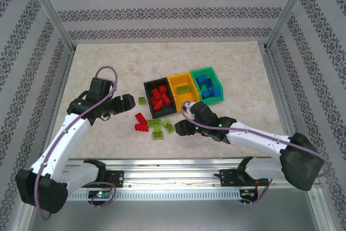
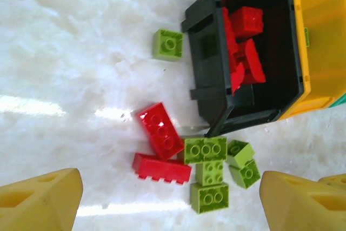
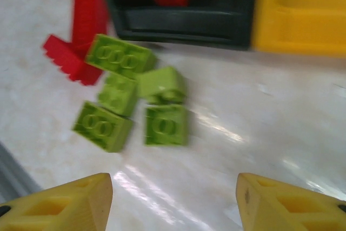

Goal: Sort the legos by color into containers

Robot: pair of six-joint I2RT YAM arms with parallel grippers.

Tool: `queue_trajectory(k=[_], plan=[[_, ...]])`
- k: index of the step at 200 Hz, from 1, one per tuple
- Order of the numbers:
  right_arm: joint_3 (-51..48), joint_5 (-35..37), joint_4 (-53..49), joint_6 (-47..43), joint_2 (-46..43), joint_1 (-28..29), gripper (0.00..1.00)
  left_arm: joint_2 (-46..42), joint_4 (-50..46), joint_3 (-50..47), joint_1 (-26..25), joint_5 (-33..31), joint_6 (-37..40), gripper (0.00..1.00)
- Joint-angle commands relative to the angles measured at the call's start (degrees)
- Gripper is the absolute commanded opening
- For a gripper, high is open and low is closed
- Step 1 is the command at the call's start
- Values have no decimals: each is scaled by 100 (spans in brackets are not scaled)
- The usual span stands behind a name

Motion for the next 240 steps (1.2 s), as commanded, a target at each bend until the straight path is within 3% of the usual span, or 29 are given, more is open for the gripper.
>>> queue_trajectory(k=[1, 22, 48, 99, 139, 240], plan=[[700, -172, 122, -347, 530, 486, 63, -236, -939, -37, 412, 305, 507, 86], [1433, -512, -168, -809, 1267, 808, 64, -408, -901, -315, 871, 559, 727, 89], [2483, -447, -944, -1552, 2188, 1041, 65, -401, -698, -652, 1345, 1017, 944, 89], [4213, -197, -2123, -2297, 3496, 1085, 65, -450, -274, -906, 1784, 1289, 950, 89], [4973, -209, -2556, -2441, 4090, 1090, 65, -680, -210, -982, 1792, 1218, 854, 89], [5533, -336, -2759, -2542, 5070, 1131, 62, -1188, -88, -1075, 1784, 1237, 806, 88]])
